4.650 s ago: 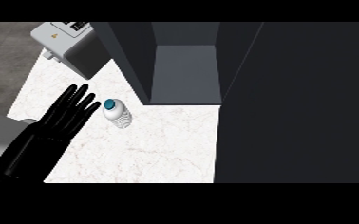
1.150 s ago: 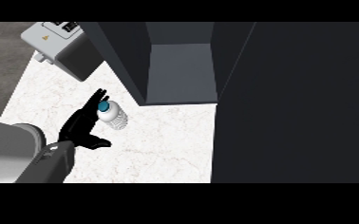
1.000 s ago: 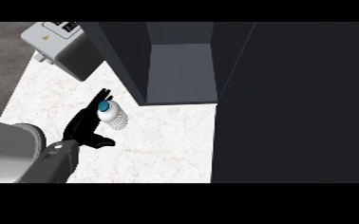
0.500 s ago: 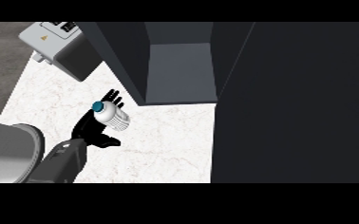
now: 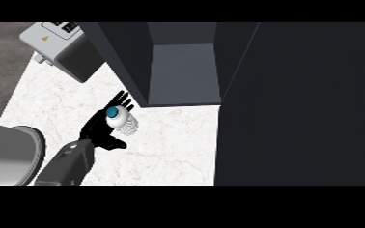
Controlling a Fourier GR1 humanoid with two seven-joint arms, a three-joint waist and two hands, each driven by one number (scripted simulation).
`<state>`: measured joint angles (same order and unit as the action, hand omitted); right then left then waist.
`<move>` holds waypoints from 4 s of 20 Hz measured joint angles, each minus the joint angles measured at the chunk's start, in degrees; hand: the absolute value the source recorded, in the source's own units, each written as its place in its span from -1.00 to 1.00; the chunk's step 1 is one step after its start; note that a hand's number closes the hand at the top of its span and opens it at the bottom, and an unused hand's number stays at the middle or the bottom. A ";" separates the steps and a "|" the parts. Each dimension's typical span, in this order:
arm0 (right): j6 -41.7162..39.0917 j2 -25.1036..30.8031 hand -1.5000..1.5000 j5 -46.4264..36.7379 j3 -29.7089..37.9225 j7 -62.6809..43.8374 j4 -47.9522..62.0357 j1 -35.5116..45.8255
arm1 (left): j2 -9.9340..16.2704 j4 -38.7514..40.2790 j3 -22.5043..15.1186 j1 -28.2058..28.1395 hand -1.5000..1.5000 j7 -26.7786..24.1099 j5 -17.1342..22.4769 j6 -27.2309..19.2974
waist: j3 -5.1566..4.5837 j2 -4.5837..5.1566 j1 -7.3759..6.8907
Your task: Pick up the bottled water, place it into the cabinet and close the cabinet
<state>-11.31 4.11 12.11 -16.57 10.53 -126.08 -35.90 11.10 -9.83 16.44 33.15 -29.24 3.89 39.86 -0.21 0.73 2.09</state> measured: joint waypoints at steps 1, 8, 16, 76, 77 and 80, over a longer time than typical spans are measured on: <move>-0.22 0.10 -1.00 -0.09 0.03 0.45 0.51 -0.08 | -0.70 -0.23 -0.10 0.10 -1.00 0.05 -0.02 -0.18 | 0.01 -0.04 -0.02; 0.57 -0.30 -1.00 -0.22 -0.33 0.19 0.64 0.04 | -2.37 -1.78 -1.92 -1.27 1.00 -0.47 -1.55 0.65 | -0.03 -0.02 -0.21; 0.79 -0.28 -1.00 -0.38 -0.21 1.04 1.59 0.46 | -3.10 -3.51 -1.20 -1.19 1.00 -1.43 -0.55 -0.79 | 0.05 -0.23 -0.53; 4.08 0.79 -1.00 0.02 -4.05 2.04 5.63 3.96 | -10.59 -58.84 -31.30 -7.77 1.00 18.20 16.93 -61.48 | 0.06 -1.11 -1.61; 4.20 0.60 -1.00 -0.11 -4.18 1.97 6.01 4.45 | -10.31 -58.46 -32.09 -7.50 1.00 17.69 16.86 -63.25 | 0.08 -1.15 -1.54; 4.33 0.72 -1.00 -0.47 -4.92 1.91 5.08 3.85 | -10.33 -57.58 -32.75 -6.85 1.00 18.07 15.08 -67.15 | 0.12 -1.31 -1.30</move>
<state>-6.98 4.83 11.63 -21.50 12.45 -121.00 -32.06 0.76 -67.40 -16.31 26.30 -11.17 18.96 -27.28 -0.10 -0.58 0.78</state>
